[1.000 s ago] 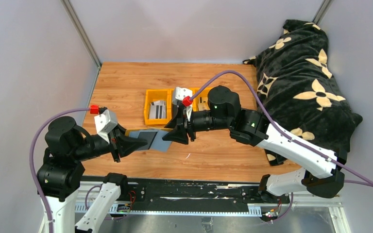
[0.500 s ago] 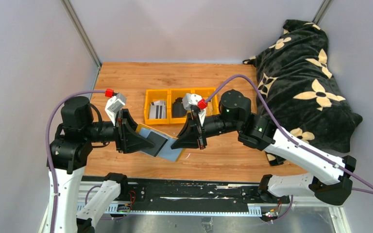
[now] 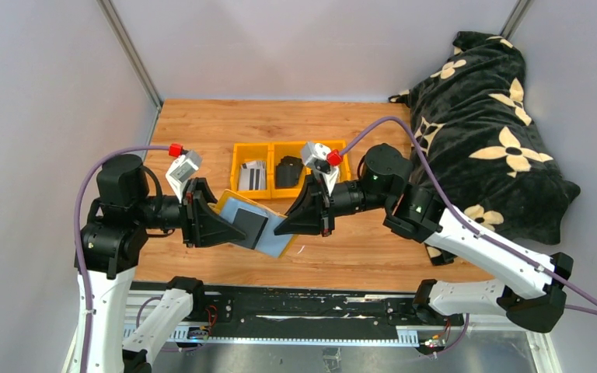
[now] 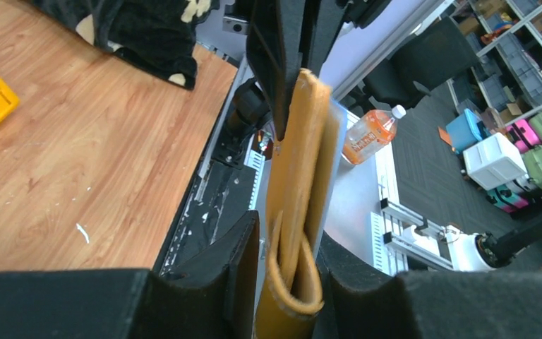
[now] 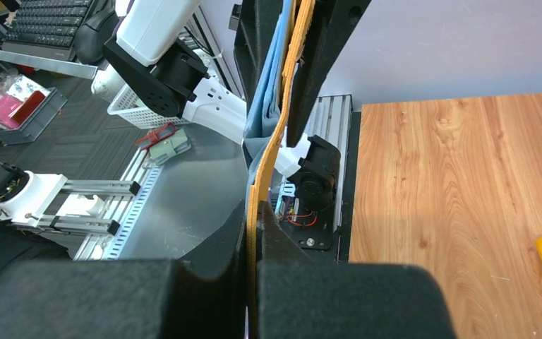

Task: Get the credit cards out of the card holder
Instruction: Remove the credit card from the card holder.

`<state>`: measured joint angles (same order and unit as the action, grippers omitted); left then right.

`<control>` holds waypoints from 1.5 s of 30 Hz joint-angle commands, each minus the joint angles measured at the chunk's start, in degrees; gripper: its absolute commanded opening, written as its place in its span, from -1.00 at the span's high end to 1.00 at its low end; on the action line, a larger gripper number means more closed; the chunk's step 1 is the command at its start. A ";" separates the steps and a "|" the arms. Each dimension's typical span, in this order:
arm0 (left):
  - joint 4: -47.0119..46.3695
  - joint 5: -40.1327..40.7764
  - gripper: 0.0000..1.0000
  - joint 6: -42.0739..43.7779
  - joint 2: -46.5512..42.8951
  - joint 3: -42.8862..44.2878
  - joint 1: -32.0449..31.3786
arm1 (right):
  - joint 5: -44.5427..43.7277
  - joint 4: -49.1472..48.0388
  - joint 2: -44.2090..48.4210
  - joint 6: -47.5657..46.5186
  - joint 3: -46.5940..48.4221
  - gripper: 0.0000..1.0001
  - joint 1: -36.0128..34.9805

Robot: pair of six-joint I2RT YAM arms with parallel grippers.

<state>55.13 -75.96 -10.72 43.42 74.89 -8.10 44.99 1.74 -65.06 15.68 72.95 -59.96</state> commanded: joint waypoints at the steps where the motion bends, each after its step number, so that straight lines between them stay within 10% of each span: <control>1: 0.21 -4.95 0.43 -2.25 0.23 0.57 -0.08 | 2.62 -2.79 -1.44 1.14 1.13 1.00 0.55; 12: 0.24 4.15 1.00 -2.11 0.55 1.92 -0.08 | -12.91 3.57 2.82 -0.37 4.29 -0.22 5.56; 17: -12.49 16.44 1.00 -14.33 -2.48 -3.57 -0.08 | -28.26 1.24 9.06 2.89 1.99 -0.23 5.56; 23: -27.22 23.93 1.00 -24.75 -6.36 -9.73 -0.08 | -17.93 -11.72 8.26 13.91 -2.81 -0.05 5.26; 45: -31.01 14.77 1.00 -29.72 -6.50 -10.93 -0.08 | -8.85 -26.22 -6.34 25.93 -4.43 0.07 3.58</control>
<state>27.22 -57.95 -38.02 37.58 64.77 -8.10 34.59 -20.64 -70.04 39.48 66.74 -56.21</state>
